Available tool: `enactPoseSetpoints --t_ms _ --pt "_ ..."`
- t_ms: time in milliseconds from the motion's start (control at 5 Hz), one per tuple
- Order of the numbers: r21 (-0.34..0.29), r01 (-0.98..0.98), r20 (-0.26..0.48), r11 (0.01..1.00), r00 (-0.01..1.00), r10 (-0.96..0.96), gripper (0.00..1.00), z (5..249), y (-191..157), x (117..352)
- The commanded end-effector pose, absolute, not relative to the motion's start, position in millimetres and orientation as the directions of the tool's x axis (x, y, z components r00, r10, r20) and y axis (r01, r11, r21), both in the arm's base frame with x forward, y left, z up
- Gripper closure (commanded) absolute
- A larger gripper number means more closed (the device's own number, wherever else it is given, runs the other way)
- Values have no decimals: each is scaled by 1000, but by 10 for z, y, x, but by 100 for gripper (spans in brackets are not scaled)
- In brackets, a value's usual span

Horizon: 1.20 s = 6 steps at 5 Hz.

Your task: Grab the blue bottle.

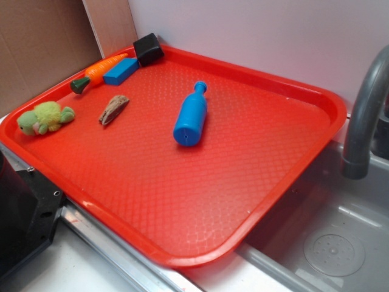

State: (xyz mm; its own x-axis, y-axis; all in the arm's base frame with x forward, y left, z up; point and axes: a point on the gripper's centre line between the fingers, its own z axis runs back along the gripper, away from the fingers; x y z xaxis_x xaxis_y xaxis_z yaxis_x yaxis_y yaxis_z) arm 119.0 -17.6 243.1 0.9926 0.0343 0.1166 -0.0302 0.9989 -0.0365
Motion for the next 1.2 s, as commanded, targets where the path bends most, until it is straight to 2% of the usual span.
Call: enactPoseSetpoints --t_ms 0,200,400,600,1000 --pt "-37 -30 117 999 993 34 0 2431 -176 1190" --pt "-54 -98 100 994 990 103 0 1931 -384 1690" --pt "22 -176 54 984 983 175 0 1398 -365 2177" --pt "165 -418 124 893 907 402 0 1171 -256 2582" --pt "165 -418 124 893 907 402 0 1171 -256 2582"
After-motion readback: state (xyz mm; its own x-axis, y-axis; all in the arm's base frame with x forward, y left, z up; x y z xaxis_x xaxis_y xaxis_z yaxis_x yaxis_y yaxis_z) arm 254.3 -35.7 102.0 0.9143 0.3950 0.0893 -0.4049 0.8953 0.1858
